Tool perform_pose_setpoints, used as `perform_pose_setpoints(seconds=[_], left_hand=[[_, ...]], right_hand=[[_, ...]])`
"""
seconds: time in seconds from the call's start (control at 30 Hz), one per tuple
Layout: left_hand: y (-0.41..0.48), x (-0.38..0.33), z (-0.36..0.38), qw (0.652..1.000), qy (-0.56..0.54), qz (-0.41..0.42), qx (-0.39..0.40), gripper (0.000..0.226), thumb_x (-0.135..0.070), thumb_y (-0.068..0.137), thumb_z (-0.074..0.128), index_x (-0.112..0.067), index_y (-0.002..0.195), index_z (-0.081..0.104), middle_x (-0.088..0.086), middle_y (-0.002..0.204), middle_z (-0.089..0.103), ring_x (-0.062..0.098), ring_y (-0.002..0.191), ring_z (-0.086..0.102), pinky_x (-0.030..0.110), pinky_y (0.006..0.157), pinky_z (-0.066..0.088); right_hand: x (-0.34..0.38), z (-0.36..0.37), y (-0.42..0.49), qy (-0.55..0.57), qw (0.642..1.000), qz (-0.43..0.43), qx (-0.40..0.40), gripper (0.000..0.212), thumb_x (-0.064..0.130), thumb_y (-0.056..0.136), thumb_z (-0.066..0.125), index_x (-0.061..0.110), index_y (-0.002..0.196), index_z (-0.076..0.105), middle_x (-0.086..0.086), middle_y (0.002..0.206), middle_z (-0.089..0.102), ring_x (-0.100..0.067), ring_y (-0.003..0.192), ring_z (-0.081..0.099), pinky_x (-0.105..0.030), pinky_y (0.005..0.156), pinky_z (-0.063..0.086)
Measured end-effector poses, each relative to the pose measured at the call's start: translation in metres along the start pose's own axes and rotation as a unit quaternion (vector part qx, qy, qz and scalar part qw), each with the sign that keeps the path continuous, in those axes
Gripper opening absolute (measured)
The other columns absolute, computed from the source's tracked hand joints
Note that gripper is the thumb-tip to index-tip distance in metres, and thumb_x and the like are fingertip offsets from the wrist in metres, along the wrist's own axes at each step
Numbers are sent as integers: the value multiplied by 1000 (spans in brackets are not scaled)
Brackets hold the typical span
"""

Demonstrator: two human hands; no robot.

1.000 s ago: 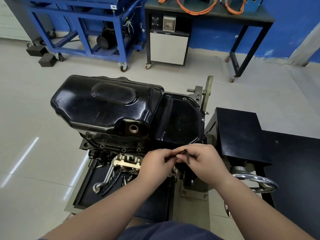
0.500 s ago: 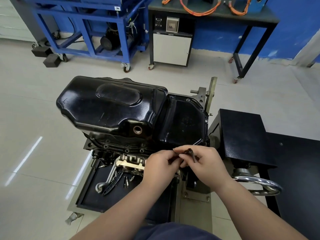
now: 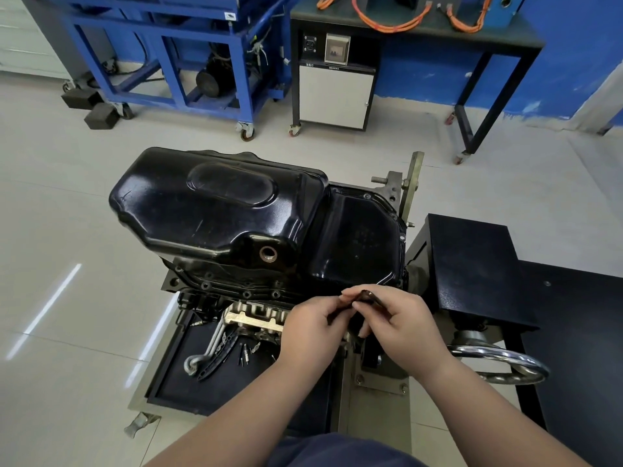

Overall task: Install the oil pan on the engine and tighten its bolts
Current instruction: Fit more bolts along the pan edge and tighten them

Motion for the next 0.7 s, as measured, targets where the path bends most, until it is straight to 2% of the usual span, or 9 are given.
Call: perform_pose_setpoints(seconds=[0.1, 0.13, 0.2, 0.3, 0.37, 0.43, 0.5, 0.6, 0.7], left_hand=[[-1, 1, 1, 1000, -4, 2, -1, 8, -22, 85, 64, -23, 85, 72, -5, 67, 63, 5, 67, 56, 7, 57, 35], [-2, 2, 2, 1000, -4, -3, 1, 9, -24, 85, 64, -25, 88, 72, -5, 69, 64, 5, 69, 58, 9, 58, 37], [-4, 3, 3, 1000, -5, -12, 5, 12, -26, 85, 63, -27, 93, 71, -9, 75, 67, 4, 70, 60, 17, 59, 45], [-3, 2, 4, 1000, -1, -18, 8, 7, -24, 84, 62, -26, 88, 68, -15, 68, 61, 1, 63, 57, 14, 54, 40], [-1, 2, 3, 1000, 8, -16, 7, 8, -21, 84, 61, -23, 88, 69, -13, 65, 59, 1, 59, 52, 12, 51, 33], [1, 1, 3, 1000, 16, -12, 6, 11, -20, 85, 60, -22, 90, 70, -6, 69, 63, 3, 61, 51, 15, 53, 34], [1, 1, 4, 1000, 21, -10, 7, 10, -20, 85, 60, -21, 87, 70, -6, 66, 61, 6, 61, 52, 17, 53, 34], [-1, 0, 4, 1000, 15, -3, 3, 8, -19, 85, 61, -19, 85, 70, -9, 64, 58, 7, 62, 54, 16, 53, 36], [-5, -1, 4, 1000, -22, 0, -10, 12, -18, 82, 63, -24, 90, 70, -8, 74, 67, 5, 69, 61, 23, 58, 47]], right_hand=[[1, -2, 0, -33, 999, -21, -24, 15, 9, 82, 66, 22, 86, 72, 16, 80, 68, 0, 58, 61, -12, 57, 46], [1, -2, 1, -41, 998, -24, -34, 8, 11, 80, 69, 19, 80, 70, 15, 75, 66, -3, 59, 60, -16, 57, 47], [-1, -1, 3, -50, 997, -15, -50, 10, 13, 78, 74, 12, 74, 65, 6, 72, 64, -12, 61, 59, -32, 57, 50], [-2, 0, 5, -49, 998, -10, -38, 9, 12, 78, 74, 13, 77, 66, 2, 75, 63, -20, 65, 59, -43, 61, 50], [-1, 2, 5, -33, 999, -6, -10, 18, 10, 80, 71, 27, 84, 66, 10, 83, 65, -14, 64, 60, -38, 63, 53], [1, 3, 4, -12, 1000, -8, 17, 36, 5, 83, 66, 38, 95, 66, 16, 95, 68, -5, 68, 63, -25, 66, 54], [2, 3, 3, 11, 1000, -7, 26, 38, 0, 86, 63, 34, 100, 69, 14, 95, 70, -5, 63, 63, -18, 62, 53], [2, 0, 4, 2, 1000, -12, 2, 30, 1, 83, 67, 28, 92, 74, 16, 82, 71, -8, 54, 63, -17, 58, 52], [0, 0, 5, 3, 1000, -9, -24, 16, 4, 77, 73, 21, 79, 74, 7, 75, 70, -11, 57, 63, -26, 57, 53]])
Point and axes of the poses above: each hand's wrist, its own y-axis towards the middle knuckle, its own z-axis out of the palm, x = y × z, the point moved 6 cm from there along y, towards the middle knuckle
